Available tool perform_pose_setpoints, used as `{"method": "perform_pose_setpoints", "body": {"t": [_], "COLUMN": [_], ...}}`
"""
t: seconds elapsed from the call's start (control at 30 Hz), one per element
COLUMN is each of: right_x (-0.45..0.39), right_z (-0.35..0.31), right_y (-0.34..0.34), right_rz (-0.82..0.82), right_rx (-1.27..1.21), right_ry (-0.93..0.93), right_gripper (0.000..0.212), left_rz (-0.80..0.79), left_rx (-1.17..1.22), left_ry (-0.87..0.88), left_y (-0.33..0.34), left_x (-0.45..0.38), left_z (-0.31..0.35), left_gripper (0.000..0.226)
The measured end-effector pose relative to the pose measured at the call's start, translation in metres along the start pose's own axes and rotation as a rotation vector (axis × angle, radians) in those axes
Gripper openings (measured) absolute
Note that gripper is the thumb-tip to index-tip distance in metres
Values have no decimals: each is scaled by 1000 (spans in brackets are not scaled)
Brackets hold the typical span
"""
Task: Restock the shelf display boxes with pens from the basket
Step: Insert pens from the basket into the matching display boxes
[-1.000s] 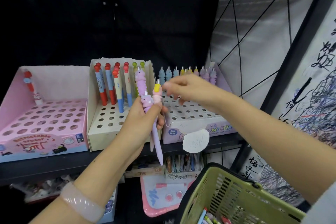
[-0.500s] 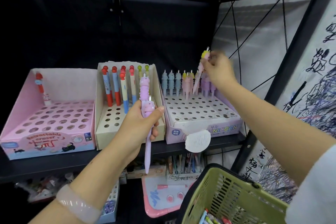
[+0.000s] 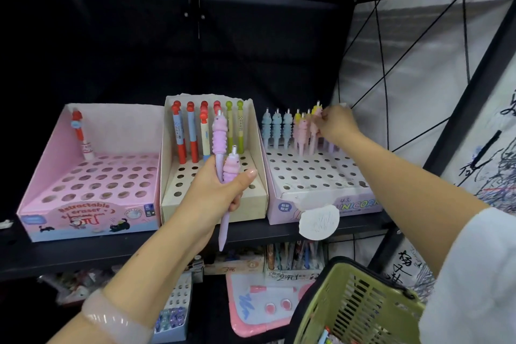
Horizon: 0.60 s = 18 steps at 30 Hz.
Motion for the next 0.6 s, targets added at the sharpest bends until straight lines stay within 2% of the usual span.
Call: {"method": "perform_pose_setpoints", "body": {"t": [0.07, 0.13, 0.23, 0.3, 0.33, 0.4, 0.47, 0.53, 0.6], "right_x": [4, 13, 26, 41, 51, 83, 117, 136, 142], "right_z": [6, 10, -1, -27, -44, -83, -105, -113, -114], "right_y": [14, 20, 1, -13, -13, 2, 18, 28, 34], "right_rz": [-101, -112, 82, 169, 104, -203, -491, -632, -670], "right_rx": [79, 93, 106, -68, -193, -404, -525, -579, -606], "right_ry": [35, 48, -7, -127, -210, -364, -417, -428, -415], "right_gripper": [38, 33, 29, 24, 19, 18, 16, 14, 11], "left_rz": [-3, -5, -6, 4, 6, 7, 7, 0, -18], "left_rx": [-2, -9, -13, -19, -22, -13, -4, -9, -24], "left_ry": [-3, -6, -11, -14, -16, -20, -19, -15, -10], "left_y": [1, -2, -6, -6, -5, 1, 5, 9, 13], "left_x": [1, 3, 4, 4, 4, 4, 4, 6, 7], "left_z": [-1, -1, -1, -1, 0, 1, 4, 6, 8], "left_gripper": [19, 20, 20, 21, 21, 20, 18, 18, 21]}}
Point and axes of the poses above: each hand's wrist, its own x-axis away from the middle knuckle, its own y-axis out of the palm, z = x × y, the point moved 8 cm from there along -x, towards the middle knuckle, and after that the axes turned 5 degrees about -x, right-handed, at the moved point
